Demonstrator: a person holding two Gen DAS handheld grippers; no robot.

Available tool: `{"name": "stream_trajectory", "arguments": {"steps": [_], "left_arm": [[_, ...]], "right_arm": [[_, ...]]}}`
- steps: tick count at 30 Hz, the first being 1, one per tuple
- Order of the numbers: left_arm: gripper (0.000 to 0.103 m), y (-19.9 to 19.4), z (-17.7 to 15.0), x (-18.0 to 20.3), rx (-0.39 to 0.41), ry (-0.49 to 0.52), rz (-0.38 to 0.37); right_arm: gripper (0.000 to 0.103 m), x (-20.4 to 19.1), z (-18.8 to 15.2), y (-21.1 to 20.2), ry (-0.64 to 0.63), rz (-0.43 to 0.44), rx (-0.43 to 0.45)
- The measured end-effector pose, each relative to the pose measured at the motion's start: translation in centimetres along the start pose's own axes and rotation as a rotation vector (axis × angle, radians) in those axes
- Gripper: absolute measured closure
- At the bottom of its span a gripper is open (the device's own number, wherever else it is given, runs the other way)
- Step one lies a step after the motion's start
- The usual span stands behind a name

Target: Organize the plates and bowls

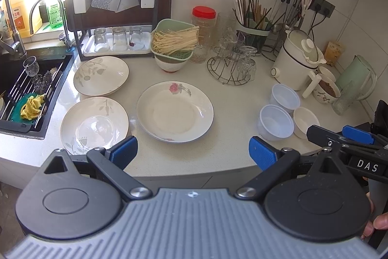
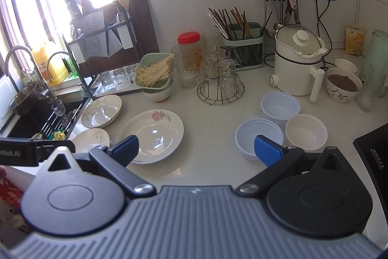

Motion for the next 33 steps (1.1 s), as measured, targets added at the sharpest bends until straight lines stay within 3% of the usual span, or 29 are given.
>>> {"name": "stream_trajectory", "arguments": {"steps": [33], "left_arm": [[0.003, 0.62, 0.23, 0.23, -0.005, 0.003, -0.006]], "right_arm": [[0.0, -0.07, -0.12, 0.61, 0.009, -0.002, -0.001]]}}
Point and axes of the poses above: each gripper's, at about its wrist camera, not at the fingertips, and y roughly the way its jaws point, x to its right, z to its top, the point moved 3 cm from there along y, roughly the way its jaws point, and after that the axes turned 7 degrees about y, right-handed, at the moved point
